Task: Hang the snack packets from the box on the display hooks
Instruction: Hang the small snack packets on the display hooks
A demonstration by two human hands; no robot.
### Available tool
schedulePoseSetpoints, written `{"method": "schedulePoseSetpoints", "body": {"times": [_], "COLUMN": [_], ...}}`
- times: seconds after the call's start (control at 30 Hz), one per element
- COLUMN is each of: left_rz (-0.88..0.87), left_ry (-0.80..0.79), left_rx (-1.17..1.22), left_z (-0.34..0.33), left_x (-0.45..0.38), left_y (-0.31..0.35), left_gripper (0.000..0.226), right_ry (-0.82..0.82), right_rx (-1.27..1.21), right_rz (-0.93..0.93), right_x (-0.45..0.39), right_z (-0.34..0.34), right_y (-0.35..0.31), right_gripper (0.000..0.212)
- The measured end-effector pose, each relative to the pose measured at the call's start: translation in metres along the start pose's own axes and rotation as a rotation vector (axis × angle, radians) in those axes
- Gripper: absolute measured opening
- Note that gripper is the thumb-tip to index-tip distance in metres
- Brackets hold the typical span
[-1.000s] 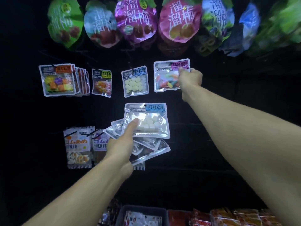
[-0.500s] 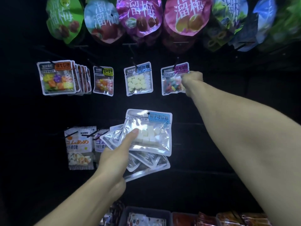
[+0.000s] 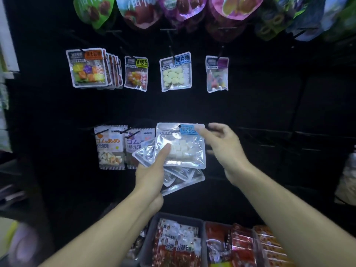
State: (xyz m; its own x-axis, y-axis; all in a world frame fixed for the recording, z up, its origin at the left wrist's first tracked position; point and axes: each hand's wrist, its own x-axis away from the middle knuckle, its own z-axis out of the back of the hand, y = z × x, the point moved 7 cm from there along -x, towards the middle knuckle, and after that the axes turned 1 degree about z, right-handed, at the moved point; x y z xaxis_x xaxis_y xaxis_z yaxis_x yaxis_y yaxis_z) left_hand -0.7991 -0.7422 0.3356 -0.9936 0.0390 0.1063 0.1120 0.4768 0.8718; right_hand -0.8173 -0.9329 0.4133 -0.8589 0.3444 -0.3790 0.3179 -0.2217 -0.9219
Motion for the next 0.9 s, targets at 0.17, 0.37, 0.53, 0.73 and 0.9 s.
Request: {"method": "schedulePoseSetpoints", "body": {"times": [0.17, 0.37, 0.53, 0.73, 0.9], "left_rz": [-0.007, -0.053, -0.049, -0.035, -0.016], "left_ry": [0.014, -0.064, -0.160, -0.122, -0.193], "left_rx": [-0.027, -0.048, -0.012, -0.102, -0.090], "left_z": [0.004, -0.003, -0.004, -0.023, -0.072], "left_x": [0.013, 0.021, 0.017, 0.009, 0.000], "left_y": [-0.003, 0.011, 0.010, 0.007, 0.000], "left_gripper": [0.042, 0.046, 0.035, 0.037, 0.037], "right_ry": [-0.056, -0.065, -0.045, 0.156, 0.453], "right_rx": [0.010, -0.077, -0.151, -0.179, -0.151], "right_rz": [-0.054, -0.117, -0.132, -0.046, 0.159], "right_x": [0.036, 0.030, 0.019, -0.014, -0.055], "right_z": [-0.013, -0.009, -0.004, 0.053, 0.133], "right_y": [0.015, 0.008, 0.007, -0.011, -0.057], "right_gripper": [0.034, 0.032, 0.031, 0.017, 0.010]}}
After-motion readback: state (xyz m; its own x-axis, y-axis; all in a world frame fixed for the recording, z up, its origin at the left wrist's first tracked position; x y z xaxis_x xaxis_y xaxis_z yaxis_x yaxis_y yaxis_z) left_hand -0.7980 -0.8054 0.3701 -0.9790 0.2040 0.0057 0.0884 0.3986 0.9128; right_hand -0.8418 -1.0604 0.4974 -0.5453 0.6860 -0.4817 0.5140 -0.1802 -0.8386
